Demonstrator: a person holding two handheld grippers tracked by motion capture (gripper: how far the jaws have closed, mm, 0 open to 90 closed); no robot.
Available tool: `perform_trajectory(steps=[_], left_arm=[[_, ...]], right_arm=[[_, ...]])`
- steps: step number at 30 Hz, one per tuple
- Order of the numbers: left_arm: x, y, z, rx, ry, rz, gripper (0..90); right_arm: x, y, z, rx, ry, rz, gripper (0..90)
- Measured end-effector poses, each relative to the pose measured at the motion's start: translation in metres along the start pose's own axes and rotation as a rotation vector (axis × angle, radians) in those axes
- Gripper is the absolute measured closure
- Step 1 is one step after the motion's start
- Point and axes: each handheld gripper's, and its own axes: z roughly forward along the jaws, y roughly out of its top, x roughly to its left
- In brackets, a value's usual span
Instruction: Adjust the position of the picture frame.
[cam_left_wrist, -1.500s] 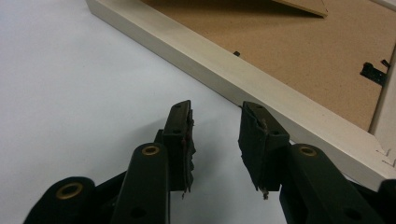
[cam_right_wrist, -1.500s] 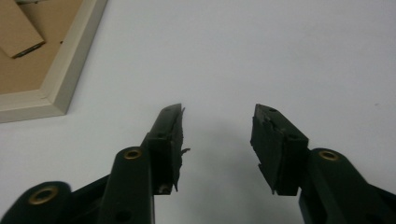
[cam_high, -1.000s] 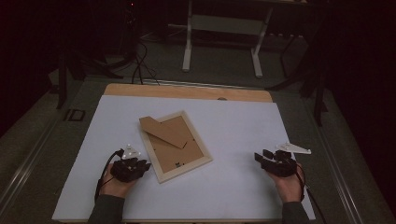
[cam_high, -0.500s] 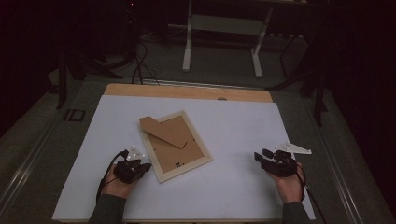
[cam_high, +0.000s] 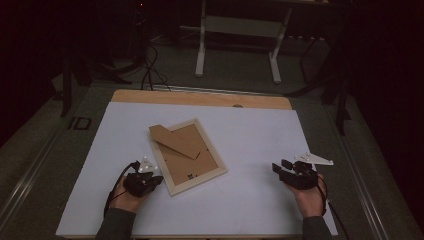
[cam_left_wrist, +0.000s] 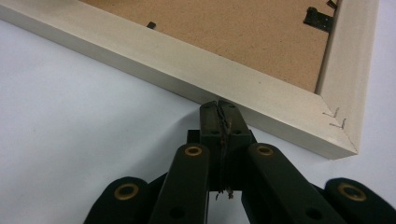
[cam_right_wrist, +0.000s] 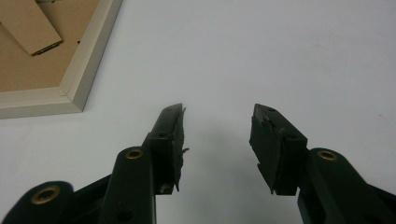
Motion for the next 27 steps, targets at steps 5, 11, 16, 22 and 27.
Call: perform_trajectory(steps=[5, 11, 16, 22, 27], left_arm=[[0.0, 0.0, 0.0, 0.004, 0.001, 0.004, 90.0], [-0.003, 0.001, 0.001, 0.006, -0.007, 0.02, 90.0], [-0.005, 0.002, 0.002, 0.008, -0.01, 0.027, 90.0], [-0.009, 0.004, 0.003, 0.007, -0.017, 0.039, 90.0], [-0.015, 0.008, 0.007, 0.008, -0.025, 0.058, 90.0]], right_arm=[[0.0, 0.0, 0.0, -0.002, 0.002, 0.0, 53.9], [0.001, 0.0, 0.001, -0.003, 0.006, -0.003, 53.9], [0.0, 0.0, 0.0, -0.004, 0.005, -0.001, 53.8], [0.0, 0.0, 0.001, -0.006, 0.003, 0.001, 53.8], [0.0, 0.0, 0.001, -0.008, 0.007, 0.0, 53.3]])
